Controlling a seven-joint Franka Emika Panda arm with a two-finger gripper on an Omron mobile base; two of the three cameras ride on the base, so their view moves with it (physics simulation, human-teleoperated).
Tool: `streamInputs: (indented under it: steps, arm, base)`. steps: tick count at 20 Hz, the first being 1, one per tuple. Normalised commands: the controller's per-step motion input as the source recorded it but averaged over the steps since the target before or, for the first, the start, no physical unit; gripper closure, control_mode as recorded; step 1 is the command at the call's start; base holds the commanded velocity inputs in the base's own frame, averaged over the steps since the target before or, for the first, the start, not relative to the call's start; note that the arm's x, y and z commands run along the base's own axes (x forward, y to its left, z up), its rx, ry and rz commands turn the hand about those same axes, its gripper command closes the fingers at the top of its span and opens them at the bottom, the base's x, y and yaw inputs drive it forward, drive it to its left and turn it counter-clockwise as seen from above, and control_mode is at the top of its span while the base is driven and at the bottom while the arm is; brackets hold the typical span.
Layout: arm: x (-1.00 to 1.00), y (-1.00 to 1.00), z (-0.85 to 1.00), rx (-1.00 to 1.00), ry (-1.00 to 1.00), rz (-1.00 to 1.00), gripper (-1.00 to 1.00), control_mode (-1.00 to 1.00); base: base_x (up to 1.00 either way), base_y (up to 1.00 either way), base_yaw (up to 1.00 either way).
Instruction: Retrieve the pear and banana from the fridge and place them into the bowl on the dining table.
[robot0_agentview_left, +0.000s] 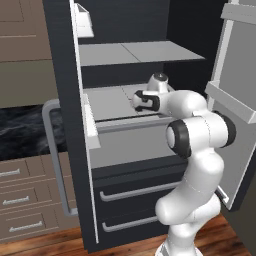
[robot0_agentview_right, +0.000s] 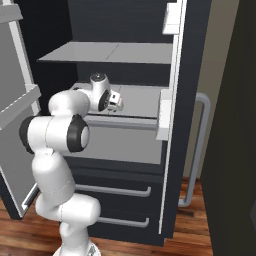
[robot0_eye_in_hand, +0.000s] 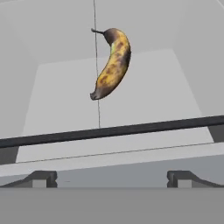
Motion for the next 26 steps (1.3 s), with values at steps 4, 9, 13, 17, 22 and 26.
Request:
streamInputs:
  steps: [4, 9, 13, 17, 22, 26]
  arm:
    - [0.53, 0.00, -0.14, 0.00, 0.00, 0.00, -1.00, -1.00]
    - [0.50, 0.00, -0.10, 0.00, 0.00, 0.00, -1.00, -1.00]
    - [0.51, 0.00, -0.11, 0.00, 0.00, 0.00, -1.00, -1.00]
    - [0.51, 0.00, -0.13, 0.00, 0.00, 0.00, -1.00, -1.00]
    - [0.52, 0.00, -0.16, 0.00, 0.00, 0.00, -1.00, -1.00]
    - [0.51, 0.00, -0.16, 0.00, 0.00, 0.00, -1.00, -1.00]
  base:
    - [0.00, 0.00, 0.00]
    - [0.00, 0.00, 0.00]
    - [0.00, 0.00, 0.00]
    - [0.00, 0.00, 0.00]
    - [0.00, 0.00, 0.00]
    - [0.00, 0.00, 0.00]
